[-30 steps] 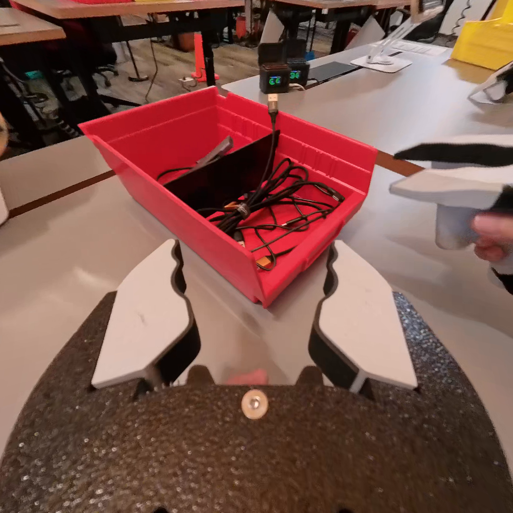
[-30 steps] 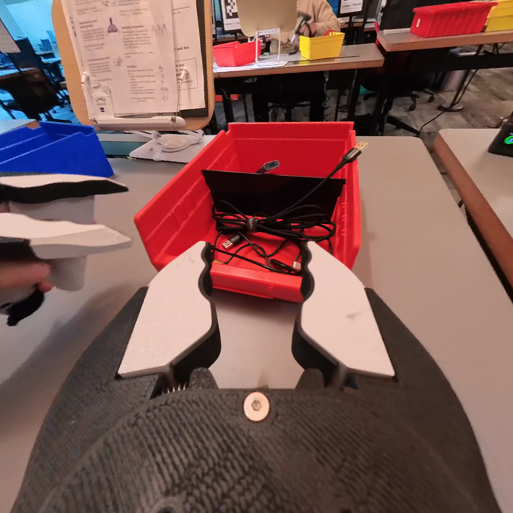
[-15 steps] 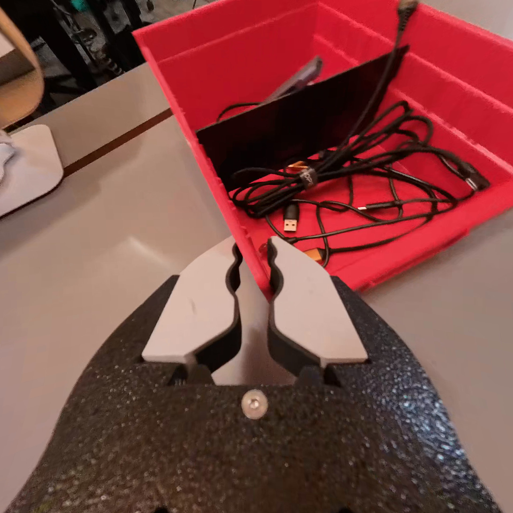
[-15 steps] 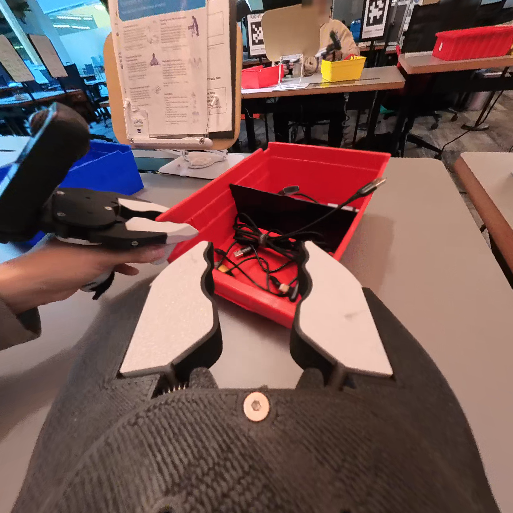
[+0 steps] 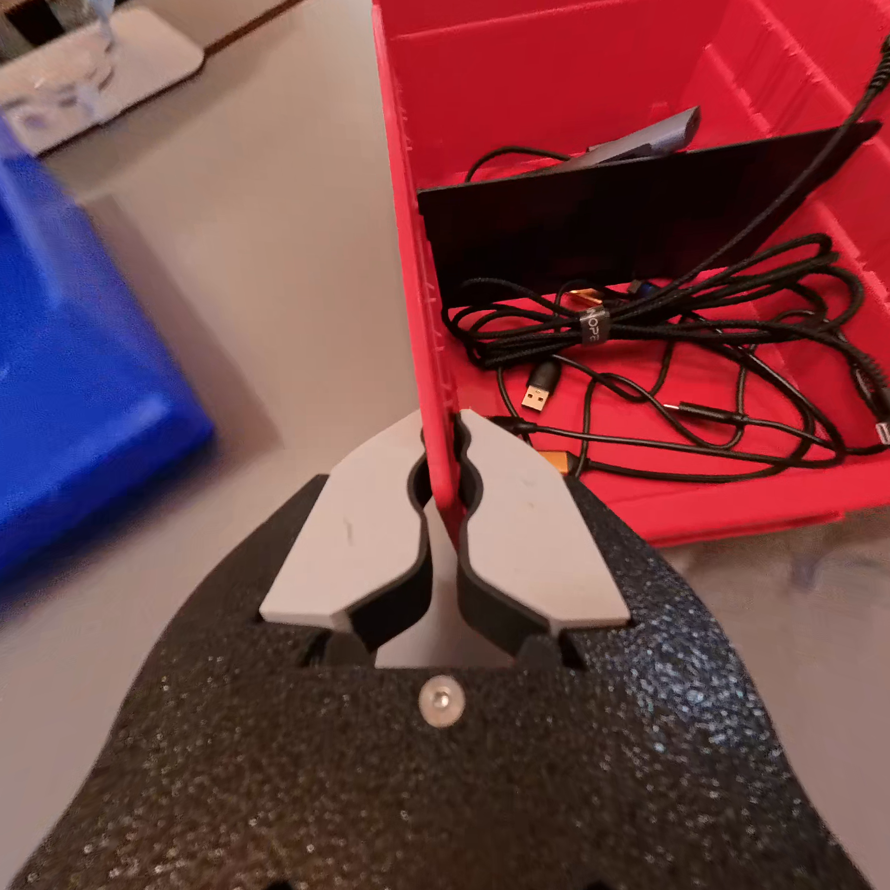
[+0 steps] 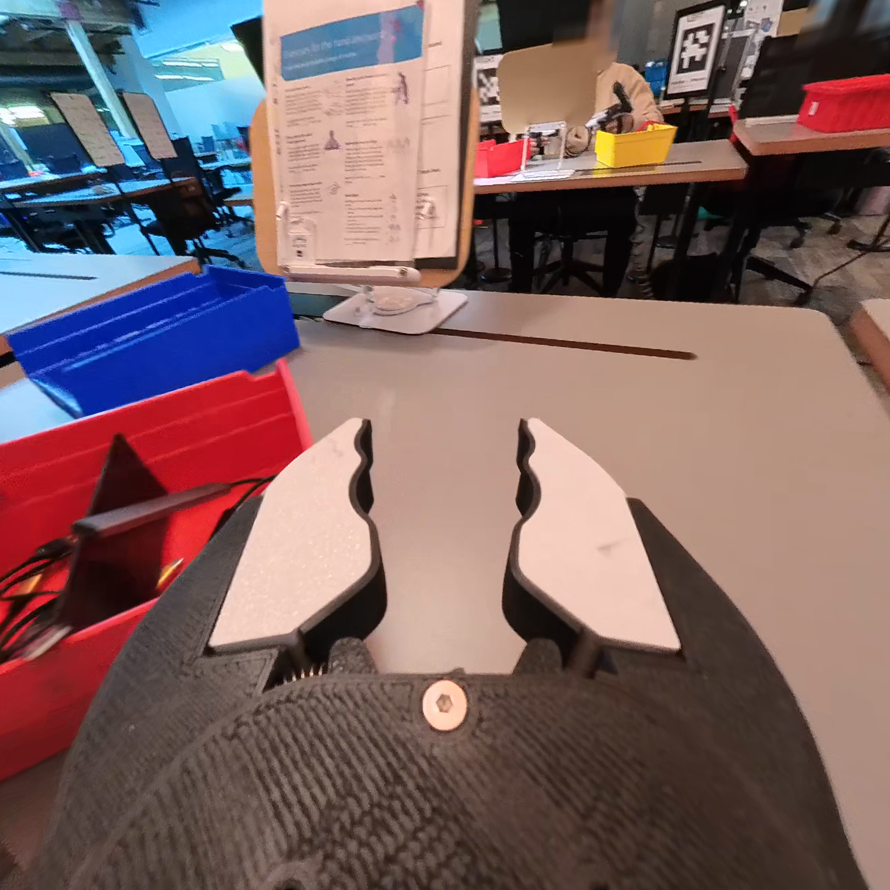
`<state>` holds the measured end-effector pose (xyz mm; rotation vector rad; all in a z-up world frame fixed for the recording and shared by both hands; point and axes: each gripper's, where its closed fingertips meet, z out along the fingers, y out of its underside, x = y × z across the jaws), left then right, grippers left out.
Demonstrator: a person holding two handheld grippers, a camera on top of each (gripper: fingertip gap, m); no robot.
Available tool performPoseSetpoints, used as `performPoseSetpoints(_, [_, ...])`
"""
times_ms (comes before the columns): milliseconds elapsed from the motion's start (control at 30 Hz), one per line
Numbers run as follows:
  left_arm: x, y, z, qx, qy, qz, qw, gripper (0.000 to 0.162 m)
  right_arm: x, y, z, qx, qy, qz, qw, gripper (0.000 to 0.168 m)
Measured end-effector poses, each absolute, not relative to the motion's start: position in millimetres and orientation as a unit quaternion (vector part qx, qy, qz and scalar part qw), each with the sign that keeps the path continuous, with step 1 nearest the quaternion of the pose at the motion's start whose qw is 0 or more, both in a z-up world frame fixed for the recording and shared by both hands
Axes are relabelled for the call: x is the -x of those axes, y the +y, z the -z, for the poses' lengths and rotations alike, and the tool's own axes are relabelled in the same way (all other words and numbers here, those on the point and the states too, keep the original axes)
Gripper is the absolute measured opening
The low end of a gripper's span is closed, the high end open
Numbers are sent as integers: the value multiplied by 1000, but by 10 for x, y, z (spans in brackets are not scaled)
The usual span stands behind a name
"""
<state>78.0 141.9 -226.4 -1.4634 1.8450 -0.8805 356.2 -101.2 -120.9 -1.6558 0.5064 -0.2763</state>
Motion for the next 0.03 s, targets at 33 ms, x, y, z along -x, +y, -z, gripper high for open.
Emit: performPoseSetpoints(33, [-520, 1496, 2263, 560, 695, 332, 304, 5, -3488, -916, 1170, 722, 219, 111, 647, 60])
